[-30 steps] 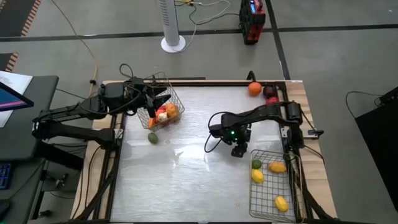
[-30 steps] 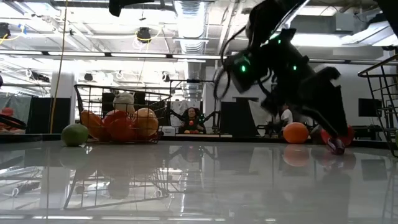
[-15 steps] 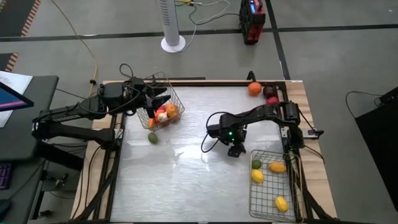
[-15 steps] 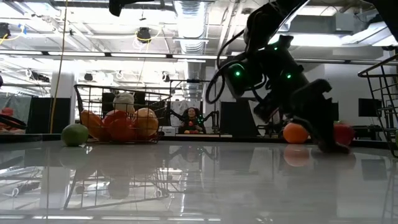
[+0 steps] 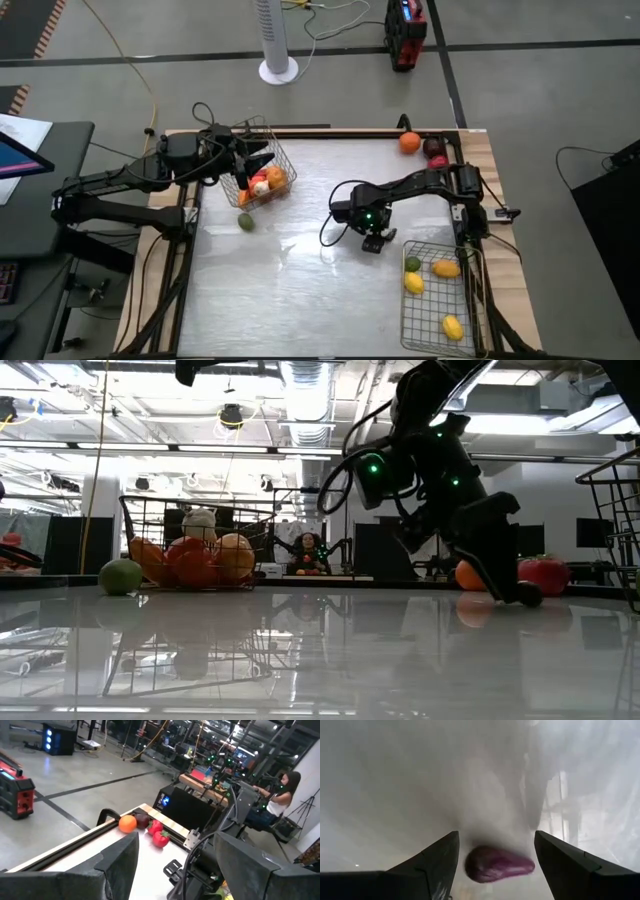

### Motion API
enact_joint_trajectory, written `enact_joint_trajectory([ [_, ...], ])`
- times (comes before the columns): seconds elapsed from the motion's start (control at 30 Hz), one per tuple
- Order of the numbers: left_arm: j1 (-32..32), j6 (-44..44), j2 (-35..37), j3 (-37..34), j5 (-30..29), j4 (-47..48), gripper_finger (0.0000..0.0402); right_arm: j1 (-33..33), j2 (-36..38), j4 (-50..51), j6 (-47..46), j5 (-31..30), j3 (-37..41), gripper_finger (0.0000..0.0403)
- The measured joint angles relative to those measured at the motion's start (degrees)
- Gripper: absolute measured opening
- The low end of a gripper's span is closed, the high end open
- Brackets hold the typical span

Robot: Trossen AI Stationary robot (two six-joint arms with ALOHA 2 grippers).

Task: Sort produce into baskets
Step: Put the eggplant into the top wire basket

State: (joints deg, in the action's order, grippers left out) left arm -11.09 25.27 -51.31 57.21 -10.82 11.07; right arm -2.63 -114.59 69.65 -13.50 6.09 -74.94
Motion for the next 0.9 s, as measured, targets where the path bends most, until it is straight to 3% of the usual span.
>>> enact_joint_trajectory([
  [0.2,0.0,0.5,0.0,0.0,0.0,0.0,0.0245,-0.5,0.0,2.8,1.6,-0.3,0.4,0.0286],
  [0.53,0.0,0.4,0.0,0.0,0.0,0.0,0.0245,1.3,0.0,8.0,12.0,-1.7,0.4,0.0286],
  [0.9,0.0,0.6,0.0,0.0,-0.1,0.0,0.0245,-0.3,0.0,10.8,13.6,-1.1,0.5,0.0286],
])
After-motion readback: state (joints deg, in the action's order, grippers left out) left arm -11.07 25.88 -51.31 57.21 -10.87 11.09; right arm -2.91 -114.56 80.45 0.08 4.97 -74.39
